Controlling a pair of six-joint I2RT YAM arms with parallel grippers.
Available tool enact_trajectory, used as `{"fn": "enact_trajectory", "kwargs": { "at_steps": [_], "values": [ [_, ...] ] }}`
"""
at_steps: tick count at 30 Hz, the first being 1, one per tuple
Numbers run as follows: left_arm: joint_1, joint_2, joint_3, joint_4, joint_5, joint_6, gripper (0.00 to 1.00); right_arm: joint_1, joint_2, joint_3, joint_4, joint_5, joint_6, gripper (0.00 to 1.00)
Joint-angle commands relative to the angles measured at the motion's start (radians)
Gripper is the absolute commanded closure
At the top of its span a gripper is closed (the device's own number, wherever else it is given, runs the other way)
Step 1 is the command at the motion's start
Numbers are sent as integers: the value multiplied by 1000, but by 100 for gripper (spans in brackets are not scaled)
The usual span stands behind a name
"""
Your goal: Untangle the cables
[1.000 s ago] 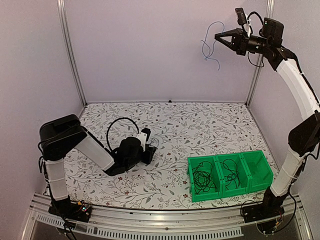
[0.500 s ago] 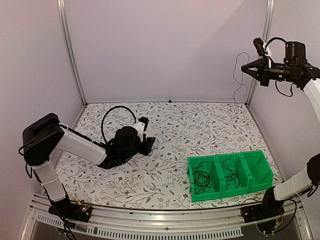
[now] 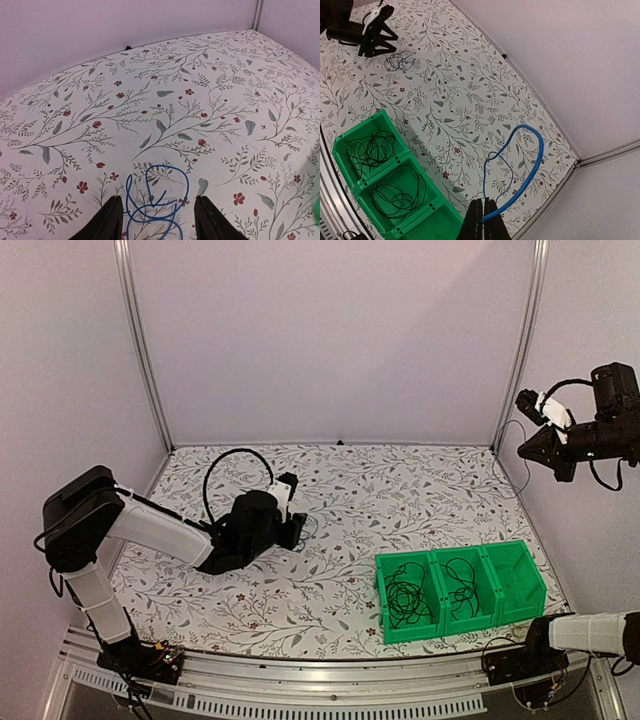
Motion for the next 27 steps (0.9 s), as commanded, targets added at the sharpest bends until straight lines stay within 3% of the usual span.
{"fn": "enact_trajectory", "kwargs": {
  "at_steps": [1, 14, 22, 27],
  "values": [
    [1, -46, 18, -15, -27, 24, 52, 1, -74, -98, -147, 154, -101, 100],
    [1, -46, -24, -25, -60, -3, 51, 0, -290, -441, -149, 308, -221, 100],
    [0, -42, -26, -19, -75, -15, 51, 1, -239, -129, -149, 305, -215, 100],
    [0, -51, -22, -19, -78, 2, 51, 1, -282, -173, -150, 372, -260, 100]
  ]
}}
